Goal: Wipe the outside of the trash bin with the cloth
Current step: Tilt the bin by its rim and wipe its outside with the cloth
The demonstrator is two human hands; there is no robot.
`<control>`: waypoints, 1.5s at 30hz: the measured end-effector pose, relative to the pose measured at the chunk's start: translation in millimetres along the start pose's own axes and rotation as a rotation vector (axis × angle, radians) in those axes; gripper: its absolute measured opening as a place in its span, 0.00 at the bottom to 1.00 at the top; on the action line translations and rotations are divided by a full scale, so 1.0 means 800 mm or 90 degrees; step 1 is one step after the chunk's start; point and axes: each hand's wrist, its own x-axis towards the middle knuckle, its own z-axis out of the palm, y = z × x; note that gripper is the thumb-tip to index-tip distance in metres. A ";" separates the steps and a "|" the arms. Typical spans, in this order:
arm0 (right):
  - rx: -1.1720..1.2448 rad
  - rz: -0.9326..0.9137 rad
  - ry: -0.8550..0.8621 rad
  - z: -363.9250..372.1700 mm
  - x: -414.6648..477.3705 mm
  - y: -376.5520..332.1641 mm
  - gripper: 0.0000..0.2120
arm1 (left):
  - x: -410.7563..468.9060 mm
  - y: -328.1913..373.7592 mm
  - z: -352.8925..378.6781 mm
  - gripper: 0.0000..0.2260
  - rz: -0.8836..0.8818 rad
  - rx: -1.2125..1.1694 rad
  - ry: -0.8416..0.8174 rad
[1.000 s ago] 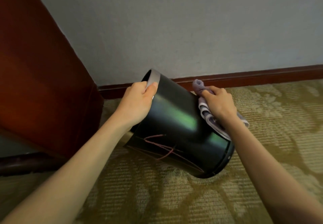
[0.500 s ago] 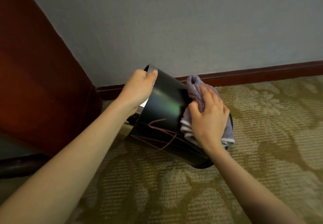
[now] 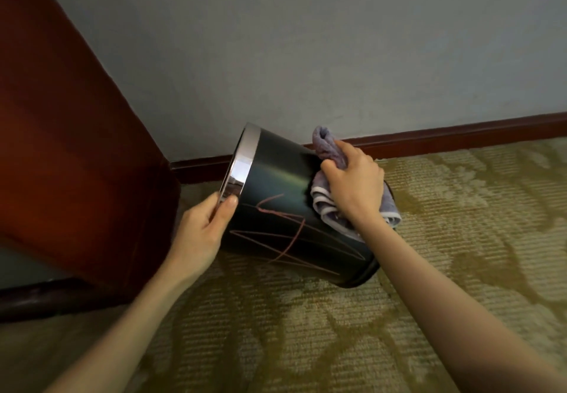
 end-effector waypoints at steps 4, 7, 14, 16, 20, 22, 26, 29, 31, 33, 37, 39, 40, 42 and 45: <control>0.053 -0.022 -0.016 -0.004 0.004 0.002 0.17 | -0.006 -0.005 0.012 0.13 0.045 0.006 0.038; 0.086 -0.006 -0.024 -0.013 0.018 0.008 0.14 | 0.005 0.002 0.022 0.16 0.068 0.034 0.065; 0.294 0.088 -0.003 -0.038 0.059 0.019 0.11 | 0.036 0.022 0.020 0.20 0.080 0.102 0.157; 0.357 0.116 -0.005 -0.046 0.064 0.022 0.11 | 0.038 0.017 0.012 0.19 0.055 0.120 0.186; 0.442 0.150 0.004 -0.053 0.055 0.029 0.10 | 0.038 0.018 -0.007 0.19 0.019 0.151 0.207; 0.474 0.161 0.011 -0.055 0.045 0.032 0.10 | 0.039 0.025 -0.015 0.20 0.026 0.178 0.208; 0.511 0.174 0.005 -0.055 0.022 0.032 0.09 | 0.046 0.037 -0.023 0.20 0.037 0.230 0.228; 0.516 0.164 -0.014 -0.047 0.005 0.027 0.11 | 0.051 0.041 -0.023 0.21 0.014 0.250 0.225; 0.495 0.147 -0.029 -0.038 -0.007 0.022 0.12 | 0.058 0.042 -0.023 0.21 -0.005 0.262 0.196; 0.472 0.124 -0.045 -0.027 -0.021 0.018 0.12 | 0.069 0.045 -0.023 0.22 -0.019 0.270 0.158; 0.435 0.061 -0.029 0.000 -0.058 0.010 0.16 | 0.089 0.049 -0.022 0.22 -0.036 0.272 0.118; 0.370 0.025 -0.042 0.019 -0.075 0.006 0.20 | 0.094 0.049 -0.021 0.23 -0.025 0.282 0.104; 0.305 -0.010 -0.050 0.029 -0.083 0.004 0.22 | 0.095 0.049 -0.021 0.22 -0.019 0.283 0.098; 0.193 -0.063 -0.047 0.046 -0.095 0.003 0.24 | 0.095 0.050 -0.020 0.20 -0.012 0.284 0.089; 0.122 -0.070 0.009 0.054 -0.092 0.002 0.25 | 0.095 0.050 -0.020 0.18 0.004 0.262 0.071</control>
